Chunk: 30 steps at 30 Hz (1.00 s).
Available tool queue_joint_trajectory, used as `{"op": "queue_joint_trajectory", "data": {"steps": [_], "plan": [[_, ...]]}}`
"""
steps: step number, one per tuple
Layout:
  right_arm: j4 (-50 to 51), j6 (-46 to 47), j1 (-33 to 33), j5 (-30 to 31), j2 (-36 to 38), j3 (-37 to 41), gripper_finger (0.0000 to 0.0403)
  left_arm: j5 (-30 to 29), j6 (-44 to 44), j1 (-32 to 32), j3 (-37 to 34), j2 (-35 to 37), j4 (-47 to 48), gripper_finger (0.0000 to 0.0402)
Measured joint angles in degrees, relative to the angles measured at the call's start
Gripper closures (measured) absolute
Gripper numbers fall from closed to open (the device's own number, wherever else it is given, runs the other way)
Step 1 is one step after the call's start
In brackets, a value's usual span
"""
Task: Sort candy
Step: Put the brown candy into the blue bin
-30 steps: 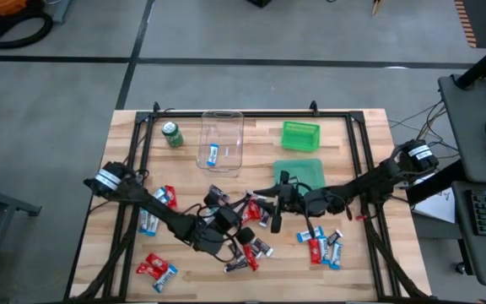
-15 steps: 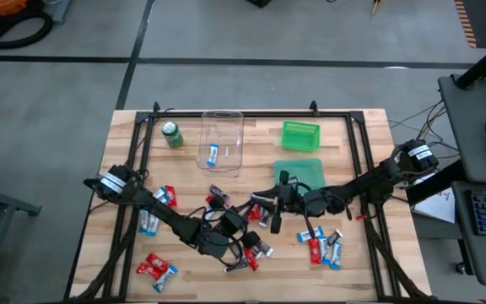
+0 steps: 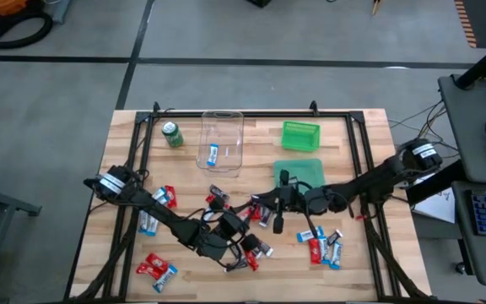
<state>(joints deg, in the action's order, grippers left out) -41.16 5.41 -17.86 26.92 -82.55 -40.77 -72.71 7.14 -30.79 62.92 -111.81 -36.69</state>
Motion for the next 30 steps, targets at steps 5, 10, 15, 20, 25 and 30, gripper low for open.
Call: {"op": "queue_joint_trajectory", "data": {"steps": [5, 10, 15, 20, 25, 30], "plan": [[9.86, 0.48, 3.18, 0.09, 5.21, 0.02, 0.0393, 0.59, -0.12, -0.08, -0.92, 1.42, 1.45, 0.0281], [24.36, 0.64, 11.11, 0.30, 12.15, 0.00, 0.0393, 10.17, -0.10, 1.05, -5.19, 9.13, 6.19, 0.0285], [36.84, 0.97, 22.18, 0.23, 15.98, 0.02, 0.0393, 16.59, 2.11, 4.07, -12.25, 22.85, 18.36, 0.0303], [40.90, -3.13, 32.88, -0.38, 16.23, 0.02, 0.0393, 25.40, 3.48, 9.50, -21.20, 40.05, 28.06, 0.0323], [41.28, -5.66, 40.76, -1.69, 14.27, 0.02, 0.0394, 30.47, 4.90, 13.69, -30.31, 52.80, 29.85, 0.0326], [43.53, -5.80, 45.24, -1.96, 12.26, 0.05, 0.0394, 33.41, 14.20, 14.04, -37.16, 61.93, 30.23, 0.0326]]}}
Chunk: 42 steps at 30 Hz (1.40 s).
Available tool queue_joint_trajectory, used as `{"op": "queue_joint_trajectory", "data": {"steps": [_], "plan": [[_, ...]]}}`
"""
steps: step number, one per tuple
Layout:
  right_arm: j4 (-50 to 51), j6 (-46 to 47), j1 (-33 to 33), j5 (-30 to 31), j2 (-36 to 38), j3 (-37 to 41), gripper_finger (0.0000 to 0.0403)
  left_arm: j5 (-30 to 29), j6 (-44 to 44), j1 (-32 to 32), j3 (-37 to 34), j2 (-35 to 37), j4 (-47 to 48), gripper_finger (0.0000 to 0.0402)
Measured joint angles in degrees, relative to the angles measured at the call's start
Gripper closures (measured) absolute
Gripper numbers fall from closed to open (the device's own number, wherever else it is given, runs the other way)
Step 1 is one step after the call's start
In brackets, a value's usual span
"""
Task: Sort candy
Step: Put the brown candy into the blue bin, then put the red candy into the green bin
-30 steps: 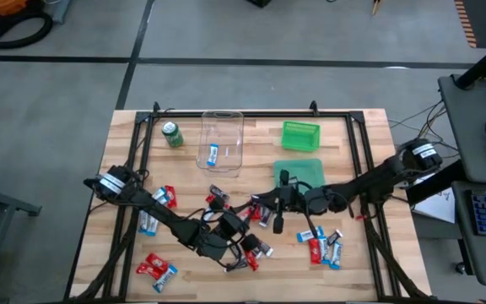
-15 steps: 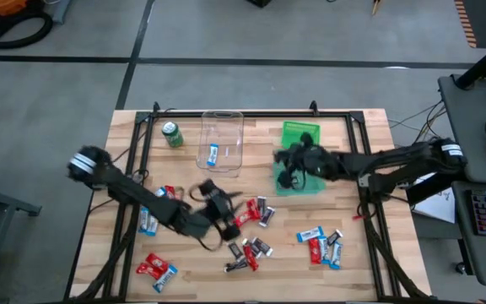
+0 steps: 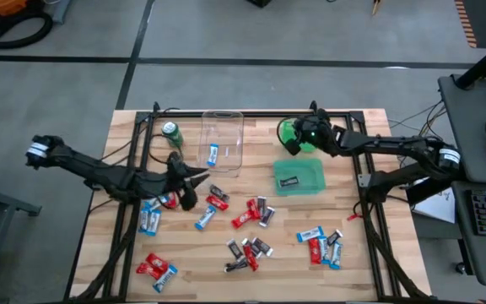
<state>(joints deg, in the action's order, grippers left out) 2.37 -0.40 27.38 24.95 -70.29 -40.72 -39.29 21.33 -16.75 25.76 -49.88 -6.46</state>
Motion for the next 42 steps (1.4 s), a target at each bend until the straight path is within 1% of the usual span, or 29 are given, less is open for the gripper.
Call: {"op": "queue_joint_trajectory", "data": {"steps": [4, 6, 8, 12, 14, 15, 17, 21, 22, 23, 24, 26, 27, 29, 31, 33, 36, 42], "plan": [[3.55, 5.21, 3.21, -3.81, 0.19, 0.01, 0.0394, -0.15, 11.67, -0.02, -3.80, 4.49, 0.42, 0.0326], [4.44, 8.49, 4.49, -6.55, 0.45, 0.02, 0.0394, 0.22, 17.65, -0.09, -4.91, 5.36, 0.49, 0.0326], [4.42, 11.19, 5.31, -7.82, 0.53, 0.02, 0.0394, 2.06, 22.07, -0.09, -5.56, 5.34, 0.54, 0.0326], [4.46, 15.02, 6.54, -8.37, 0.53, 0.02, 0.0394, 4.34, 24.83, -0.09, -5.71, 3.66, 0.58, 0.0326], [4.34, 17.42, 6.93, -10.87, 0.53, 0.02, 0.0394, 4.38, 25.47, -0.09, -5.73, 2.62, 0.65, 0.0326], [4.21, 18.15, 7.03, -14.19, 0.53, 0.02, 0.0394, 4.36, 26.18, -0.09, -5.73, 2.20, 0.65, 0.0326], [4.20, 19.66, 7.08, -24.46, 0.53, -0.51, 0.0394, 4.38, 27.42, -0.07, -5.73, 1.53, 0.65, 0.0326], [5.21, 20.30, 6.10, -51.83, 0.77, -2.44, 0.0394, 4.38, 28.11, -0.07, -5.73, 0.77, 0.52, 0.0326], [7.19, 21.14, 5.56, -55.88, 0.79, -3.33, 0.0394, 4.38, 28.24, -0.07, -5.73, 0.78, 0.35, 0.0326], [10.82, 22.19, 5.08, -57.91, 0.79, -4.55, 0.0394, 4.38, 28.41, -0.07, -5.73, 0.84, 0.04, 0.0326], [15.58, 22.70, 4.60, -58.21, 0.79, -5.88, 0.0394, 4.40, 28.65, -0.07, -5.73, 0.93, -0.34, 0.0326], [27.27, 21.56, 3.75, -56.69, 0.79, -8.63, 0.0394, 4.50, 28.78, -0.07, -5.75, 1.12, -1.65, 0.0326], [33.19, 20.48, 3.19, -54.66, 0.79, -9.93, 0.0394, 4.77, 28.78, -0.07, -5.75, 1.18, -2.37, 0.0326], [43.75, 19.15, 1.83, -48.70, 0.79, -12.49, 0.0394, 5.98, 28.77, -0.07, -5.75, 1.21, -2.75, 0.0326], [51.21, 18.40, 0.94, -43.06, 0.79, -14.32, 0.0392, 7.30, 28.77, -0.07, -5.75, 1.13, -2.51, 0.0326], [54.63, 18.42, 0.60, -39.98, 0.79, -15.34, 0.0384, 7.77, 28.75, -0.09, -5.75, 0.73, -2.34, 0.0326], [55.72, 18.42, -0.23, -39.96, 0.79, -15.54, 0.0359, 8.25, 28.65, -0.09, -5.75, -0.07, -2.31, 0.0326], [56.10, 18.85, -1.91, -39.91, 0.79, -14.43, 0.0289, 10.08, 29.36, -0.09, -5.75, -1.19, -2.99, 0.0326]]}}
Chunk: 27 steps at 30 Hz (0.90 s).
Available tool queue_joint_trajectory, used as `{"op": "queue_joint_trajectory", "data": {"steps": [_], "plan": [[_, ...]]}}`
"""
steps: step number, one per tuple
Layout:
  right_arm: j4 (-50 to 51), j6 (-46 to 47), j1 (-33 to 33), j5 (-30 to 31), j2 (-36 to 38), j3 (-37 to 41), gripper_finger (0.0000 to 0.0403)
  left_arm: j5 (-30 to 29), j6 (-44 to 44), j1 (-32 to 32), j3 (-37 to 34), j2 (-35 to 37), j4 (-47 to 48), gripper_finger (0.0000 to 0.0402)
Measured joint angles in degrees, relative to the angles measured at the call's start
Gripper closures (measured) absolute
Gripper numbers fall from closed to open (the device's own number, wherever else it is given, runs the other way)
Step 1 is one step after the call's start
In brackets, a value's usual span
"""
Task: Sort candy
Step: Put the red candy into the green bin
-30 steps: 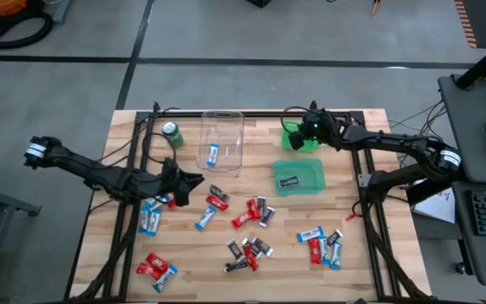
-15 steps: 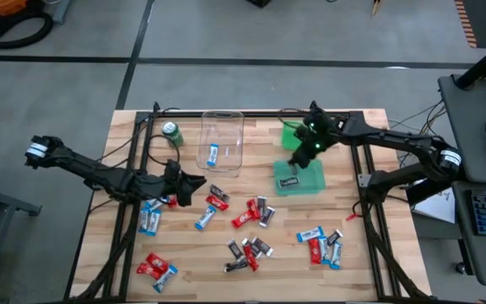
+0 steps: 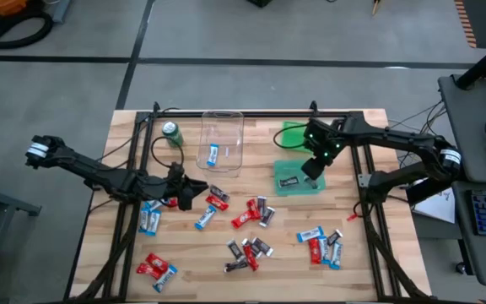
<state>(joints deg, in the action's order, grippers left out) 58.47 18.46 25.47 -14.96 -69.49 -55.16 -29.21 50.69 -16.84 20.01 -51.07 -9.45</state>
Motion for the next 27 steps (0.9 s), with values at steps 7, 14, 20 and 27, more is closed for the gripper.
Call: {"op": "queue_joint_trajectory", "data": {"steps": [7, 14, 20, 27], "plan": [[-7.85, -2.57, -0.14, -0.03, 0.42, -1.13, 0.0241, -0.07, 0.73, 0.04, 1.90, -0.58, 4.62, 0.0326], [-22.42, -2.85, -5.61, 0.06, 0.44, -0.08, 0.0241, 4.54, 3.10, 0.07, 7.17, -4.59, 16.33, 0.0326], [-18.97, 1.57, -15.89, -0.01, 0.72, -0.09, 0.0257, 7.26, 5.34, -2.45, 17.85, -13.00, 38.16, 0.0326], [-10.59, 6.98, -23.80, 0.01, 0.83, -2.55, 0.0272, 7.57, -8.14, -3.92, 28.64, -23.85, 41.08, 0.0319]]}}
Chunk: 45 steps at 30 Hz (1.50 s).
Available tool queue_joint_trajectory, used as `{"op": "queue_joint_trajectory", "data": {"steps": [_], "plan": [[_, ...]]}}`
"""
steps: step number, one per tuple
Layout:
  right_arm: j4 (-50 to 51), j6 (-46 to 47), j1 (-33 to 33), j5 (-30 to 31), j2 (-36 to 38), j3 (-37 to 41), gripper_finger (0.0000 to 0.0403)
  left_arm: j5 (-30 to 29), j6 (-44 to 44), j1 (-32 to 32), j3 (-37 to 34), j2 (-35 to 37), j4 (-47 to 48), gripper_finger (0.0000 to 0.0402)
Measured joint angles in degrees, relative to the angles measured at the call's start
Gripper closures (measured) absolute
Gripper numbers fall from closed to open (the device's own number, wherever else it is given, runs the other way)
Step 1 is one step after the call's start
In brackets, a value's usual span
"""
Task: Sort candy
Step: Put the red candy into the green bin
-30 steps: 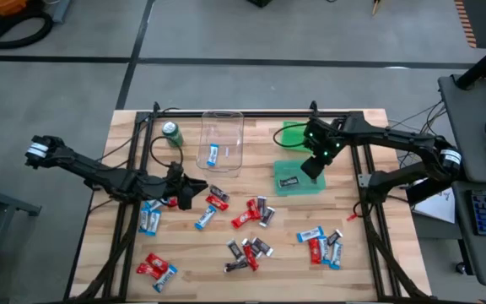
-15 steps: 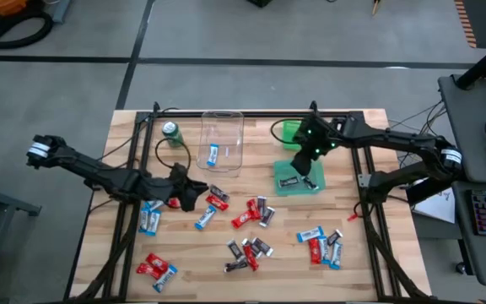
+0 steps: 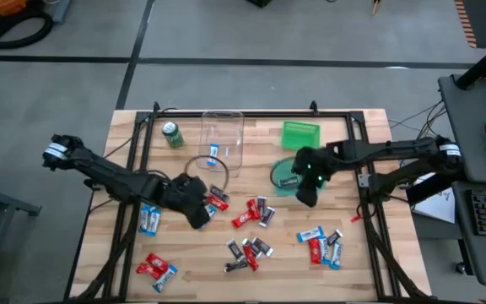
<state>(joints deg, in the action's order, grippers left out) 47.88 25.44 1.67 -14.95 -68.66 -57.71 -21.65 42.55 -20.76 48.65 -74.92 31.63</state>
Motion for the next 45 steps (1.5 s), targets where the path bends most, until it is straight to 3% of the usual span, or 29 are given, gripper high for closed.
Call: {"op": "queue_joint_trajectory", "data": {"steps": [6, 12, 35, 40, 45], "plan": [[-0.22, -3.35, -3.97, 0.51, -0.02, 0.80, 0.0270, 1.69, -23.58, -1.46, 3.46, -6.53, 0.99, 0.0276], [-0.78, -6.00, -5.16, 4.61, -0.02, 0.82, 0.0266, -2.47, -32.06, 0.41, 2.93, -10.54, 0.18, 0.0234], [-3.90, -6.04, -5.42, 5.99, -0.04, 0.85, 0.0270, -4.75, -34.35, 3.14, -11.02, -17.97, -26.26, 0.0259], [-4.89, -7.07, -5.45, 6.02, -0.04, 0.85, 0.0265, -5.03, -31.87, 3.05, -11.55, -18.94, -27.21, 0.0285], [-8.07, -9.06, -5.82, 6.13, -0.04, 1.35, 0.0264, -4.98, -30.20, 2.92, -11.31, -18.90, -26.89, 0.0335]]}}
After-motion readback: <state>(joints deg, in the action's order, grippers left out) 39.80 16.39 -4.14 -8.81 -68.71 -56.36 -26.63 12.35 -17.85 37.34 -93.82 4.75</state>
